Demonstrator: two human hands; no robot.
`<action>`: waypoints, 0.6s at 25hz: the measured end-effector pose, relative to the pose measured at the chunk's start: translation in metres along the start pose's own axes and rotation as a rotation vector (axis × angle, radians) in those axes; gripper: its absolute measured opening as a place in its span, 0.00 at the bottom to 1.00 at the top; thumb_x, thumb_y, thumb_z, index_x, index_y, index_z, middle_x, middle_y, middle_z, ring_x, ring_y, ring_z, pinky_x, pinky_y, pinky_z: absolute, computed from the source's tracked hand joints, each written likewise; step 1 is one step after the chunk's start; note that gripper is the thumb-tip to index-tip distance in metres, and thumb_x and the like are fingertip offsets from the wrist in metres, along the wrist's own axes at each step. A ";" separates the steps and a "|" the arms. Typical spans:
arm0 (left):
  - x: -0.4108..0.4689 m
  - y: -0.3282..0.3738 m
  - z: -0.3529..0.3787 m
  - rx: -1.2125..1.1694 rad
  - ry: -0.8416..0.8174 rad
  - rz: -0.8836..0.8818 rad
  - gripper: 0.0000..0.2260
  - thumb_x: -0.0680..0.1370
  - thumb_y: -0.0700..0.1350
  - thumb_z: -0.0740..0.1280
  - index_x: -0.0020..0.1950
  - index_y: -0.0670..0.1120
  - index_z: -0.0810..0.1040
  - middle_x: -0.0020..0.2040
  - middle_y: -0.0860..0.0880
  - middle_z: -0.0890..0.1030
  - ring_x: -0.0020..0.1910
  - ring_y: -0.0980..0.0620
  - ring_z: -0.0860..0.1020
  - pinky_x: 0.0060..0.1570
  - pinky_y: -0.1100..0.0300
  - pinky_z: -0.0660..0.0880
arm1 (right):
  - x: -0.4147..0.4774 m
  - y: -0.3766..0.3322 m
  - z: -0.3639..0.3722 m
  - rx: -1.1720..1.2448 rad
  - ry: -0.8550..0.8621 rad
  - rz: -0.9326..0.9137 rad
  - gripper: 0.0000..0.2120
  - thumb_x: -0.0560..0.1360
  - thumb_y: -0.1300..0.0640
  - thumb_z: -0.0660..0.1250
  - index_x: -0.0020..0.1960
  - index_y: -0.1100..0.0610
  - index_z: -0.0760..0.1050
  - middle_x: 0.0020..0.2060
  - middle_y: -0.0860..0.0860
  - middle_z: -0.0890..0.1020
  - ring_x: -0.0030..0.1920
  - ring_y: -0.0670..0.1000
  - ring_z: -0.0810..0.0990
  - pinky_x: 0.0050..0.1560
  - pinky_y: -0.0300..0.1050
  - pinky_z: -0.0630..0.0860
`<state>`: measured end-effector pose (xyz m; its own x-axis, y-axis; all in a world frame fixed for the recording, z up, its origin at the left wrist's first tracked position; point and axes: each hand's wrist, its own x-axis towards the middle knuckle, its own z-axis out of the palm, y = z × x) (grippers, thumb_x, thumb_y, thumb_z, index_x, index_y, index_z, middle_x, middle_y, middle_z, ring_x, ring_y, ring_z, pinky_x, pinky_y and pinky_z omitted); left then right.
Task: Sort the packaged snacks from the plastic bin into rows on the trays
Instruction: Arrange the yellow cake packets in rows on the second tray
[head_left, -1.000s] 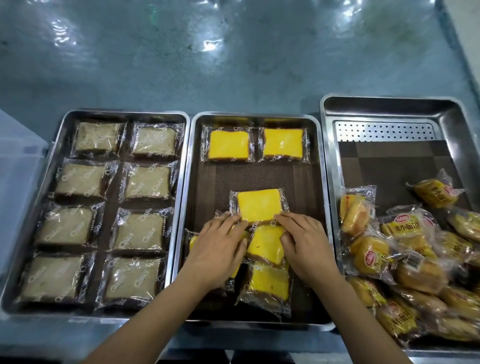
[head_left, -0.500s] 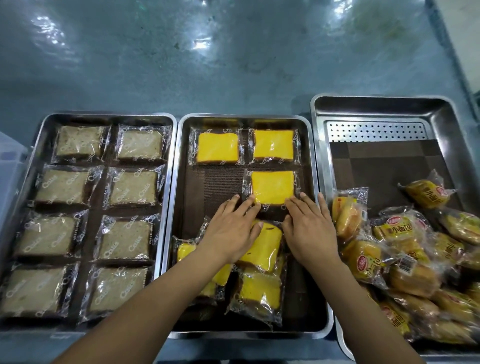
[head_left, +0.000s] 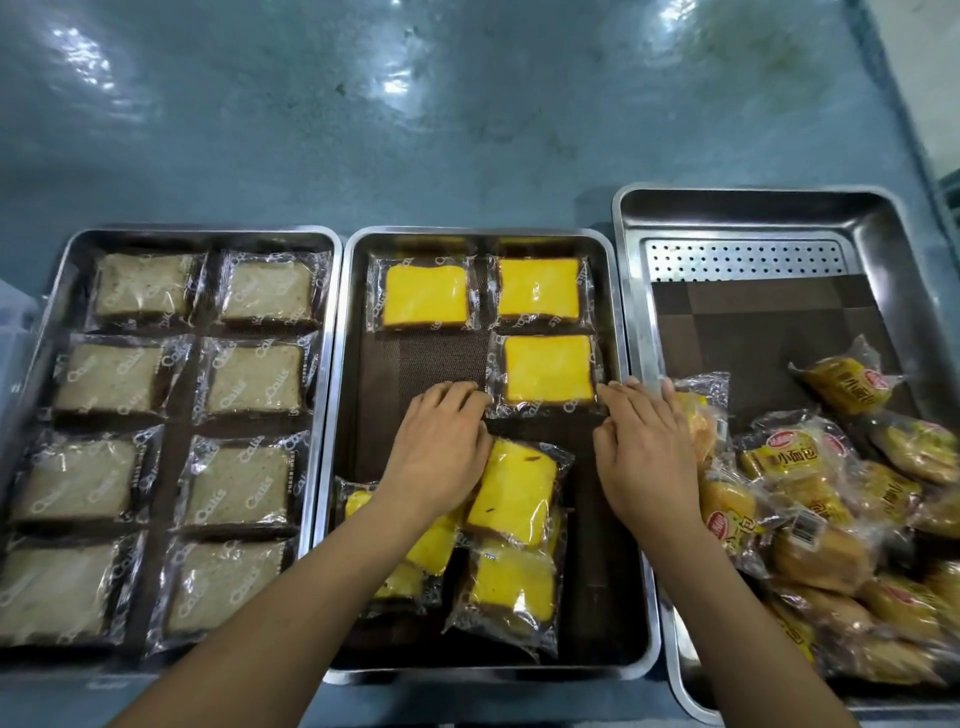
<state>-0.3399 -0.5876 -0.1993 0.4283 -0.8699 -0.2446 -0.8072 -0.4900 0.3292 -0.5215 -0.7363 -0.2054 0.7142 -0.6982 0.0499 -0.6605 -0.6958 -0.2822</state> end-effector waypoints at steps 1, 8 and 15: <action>-0.001 -0.001 0.001 -0.003 -0.015 0.007 0.18 0.83 0.48 0.57 0.72 0.49 0.72 0.71 0.51 0.72 0.71 0.47 0.66 0.71 0.51 0.62 | -0.001 0.001 0.000 0.002 -0.001 -0.012 0.21 0.78 0.55 0.55 0.66 0.59 0.77 0.63 0.55 0.81 0.70 0.54 0.72 0.80 0.55 0.53; -0.002 0.005 0.010 0.004 -0.111 0.033 0.22 0.84 0.53 0.53 0.78 0.50 0.66 0.78 0.51 0.66 0.77 0.44 0.59 0.74 0.48 0.57 | -0.007 -0.007 0.008 -0.084 -0.085 -0.069 0.21 0.78 0.53 0.56 0.65 0.57 0.78 0.62 0.53 0.81 0.72 0.54 0.71 0.79 0.59 0.53; -0.008 0.008 0.006 -0.019 -0.031 0.046 0.19 0.83 0.50 0.57 0.73 0.49 0.71 0.71 0.50 0.72 0.71 0.46 0.65 0.70 0.50 0.63 | -0.001 -0.010 0.007 -0.056 -0.031 -0.053 0.18 0.77 0.55 0.58 0.63 0.58 0.79 0.60 0.54 0.82 0.69 0.55 0.73 0.78 0.59 0.55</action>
<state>-0.3517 -0.5843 -0.2004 0.3777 -0.8897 -0.2567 -0.8178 -0.4505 0.3582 -0.5144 -0.7277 -0.2095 0.7547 -0.6552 0.0339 -0.6327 -0.7406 -0.2264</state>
